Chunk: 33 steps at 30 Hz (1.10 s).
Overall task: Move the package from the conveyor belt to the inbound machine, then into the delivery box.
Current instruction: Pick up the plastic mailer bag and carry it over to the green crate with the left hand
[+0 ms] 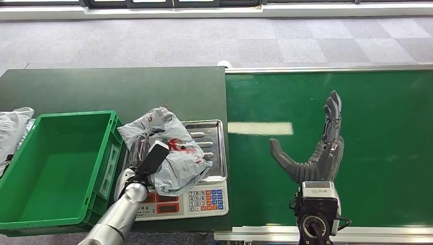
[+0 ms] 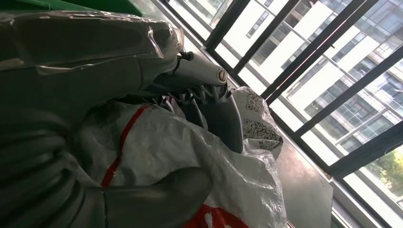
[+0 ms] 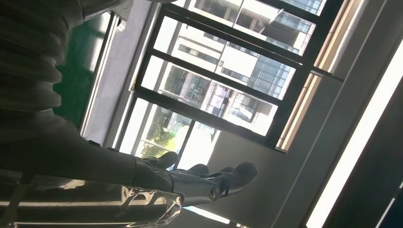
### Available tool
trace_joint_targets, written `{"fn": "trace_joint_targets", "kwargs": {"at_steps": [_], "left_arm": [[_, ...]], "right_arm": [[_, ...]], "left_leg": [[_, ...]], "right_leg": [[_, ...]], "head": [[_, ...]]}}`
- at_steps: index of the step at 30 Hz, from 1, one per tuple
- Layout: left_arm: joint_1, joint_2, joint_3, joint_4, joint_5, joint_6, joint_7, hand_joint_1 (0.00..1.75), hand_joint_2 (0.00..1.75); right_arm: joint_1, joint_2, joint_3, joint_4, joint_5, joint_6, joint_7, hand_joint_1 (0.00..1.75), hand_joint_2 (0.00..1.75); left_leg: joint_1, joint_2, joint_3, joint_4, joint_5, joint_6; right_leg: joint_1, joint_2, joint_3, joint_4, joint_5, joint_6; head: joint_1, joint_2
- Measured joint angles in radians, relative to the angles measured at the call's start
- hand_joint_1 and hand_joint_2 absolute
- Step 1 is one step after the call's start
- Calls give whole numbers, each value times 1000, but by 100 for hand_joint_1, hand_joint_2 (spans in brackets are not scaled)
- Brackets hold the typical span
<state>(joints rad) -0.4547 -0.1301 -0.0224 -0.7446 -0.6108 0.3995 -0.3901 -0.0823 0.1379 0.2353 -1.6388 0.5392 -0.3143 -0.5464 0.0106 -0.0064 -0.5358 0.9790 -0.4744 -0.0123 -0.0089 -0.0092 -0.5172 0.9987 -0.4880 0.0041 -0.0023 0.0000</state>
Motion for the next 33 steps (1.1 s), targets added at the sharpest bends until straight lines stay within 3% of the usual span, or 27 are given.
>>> {"fn": "trace_joint_targets", "kwargs": {"at_steps": [22, 33], "left_arm": [[32, 0, 40, -59, 83, -46, -102, 175, 175], [181, 10, 43, -326, 209, -39, -190, 175, 175]], "right_arm": [[-17, 5, -12, 5, -16, 3, -12, 0, 175], [-6, 1, -22, 25, -37, 3, -31, 0, 175]], "left_leg": [[0, 1, -4, 0, 3, -1], [0, 2, -19, 1, 4, -1]], "right_leg": [[0, 1, -5, 0, 3, 0], [0, 3, -22, 1, 4, 0]], "head": [[0, 0], [0, 0]]}}
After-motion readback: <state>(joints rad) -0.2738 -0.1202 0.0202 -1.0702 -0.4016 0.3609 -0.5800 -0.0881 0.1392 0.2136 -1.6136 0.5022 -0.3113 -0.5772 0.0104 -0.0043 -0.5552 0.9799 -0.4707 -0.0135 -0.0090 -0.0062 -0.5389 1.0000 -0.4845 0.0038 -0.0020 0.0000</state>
